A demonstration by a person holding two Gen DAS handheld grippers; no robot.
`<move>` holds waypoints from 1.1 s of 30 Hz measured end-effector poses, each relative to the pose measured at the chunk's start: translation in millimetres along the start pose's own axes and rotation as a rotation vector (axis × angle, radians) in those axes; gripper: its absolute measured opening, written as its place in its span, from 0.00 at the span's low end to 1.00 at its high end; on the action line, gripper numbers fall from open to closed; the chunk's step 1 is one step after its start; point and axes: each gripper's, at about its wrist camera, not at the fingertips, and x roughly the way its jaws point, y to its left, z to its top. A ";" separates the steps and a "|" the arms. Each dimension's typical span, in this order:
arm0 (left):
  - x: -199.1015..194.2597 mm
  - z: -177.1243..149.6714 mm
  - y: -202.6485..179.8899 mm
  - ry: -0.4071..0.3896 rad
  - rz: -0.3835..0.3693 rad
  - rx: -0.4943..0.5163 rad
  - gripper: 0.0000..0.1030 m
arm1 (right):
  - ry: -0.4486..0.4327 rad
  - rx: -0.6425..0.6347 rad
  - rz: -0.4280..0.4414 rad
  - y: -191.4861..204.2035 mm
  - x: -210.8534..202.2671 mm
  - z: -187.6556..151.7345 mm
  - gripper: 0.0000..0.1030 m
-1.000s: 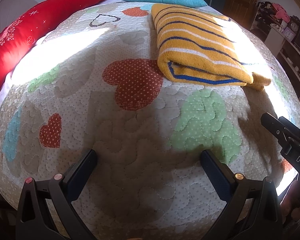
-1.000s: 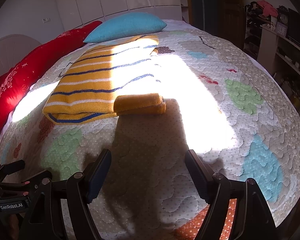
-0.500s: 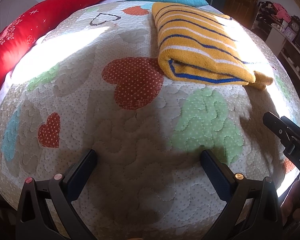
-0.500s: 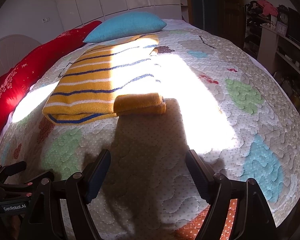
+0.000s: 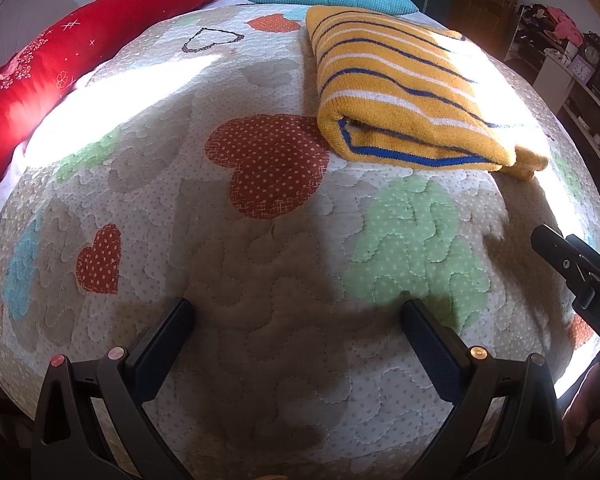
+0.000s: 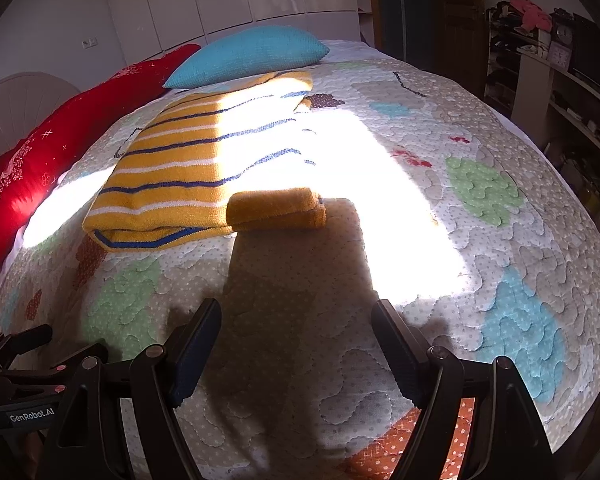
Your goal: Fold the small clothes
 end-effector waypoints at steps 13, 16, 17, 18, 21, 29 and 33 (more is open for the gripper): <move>0.5 0.4 0.1 0.000 -0.002 -0.003 1.00 | -0.001 -0.006 -0.007 0.2 -2.3 -4.4 0.81; 1.5 -0.5 0.7 0.000 -0.004 -0.004 1.00 | -0.001 -0.008 -0.009 1.2 -2.0 -4.4 0.81; 1.4 -0.5 0.8 0.000 -0.003 -0.003 1.00 | -0.001 -0.010 -0.009 1.7 -1.6 -4.4 0.81; 1.4 -0.5 0.9 0.000 -0.003 -0.003 1.00 | 0.000 -0.011 -0.010 1.9 -0.7 -4.1 0.81; 1.9 -1.0 0.6 -0.004 0.000 -0.003 1.00 | 0.002 -0.015 -0.012 3.4 0.3 -5.0 0.82; -1.3 -2.6 -0.6 -0.015 0.000 0.003 1.00 | -0.004 -0.020 -0.010 6.5 -1.0 -6.3 0.83; -19.4 -0.9 -0.9 -0.088 0.020 -0.004 1.00 | -0.045 -0.008 -0.003 5.0 -12.0 -3.9 0.83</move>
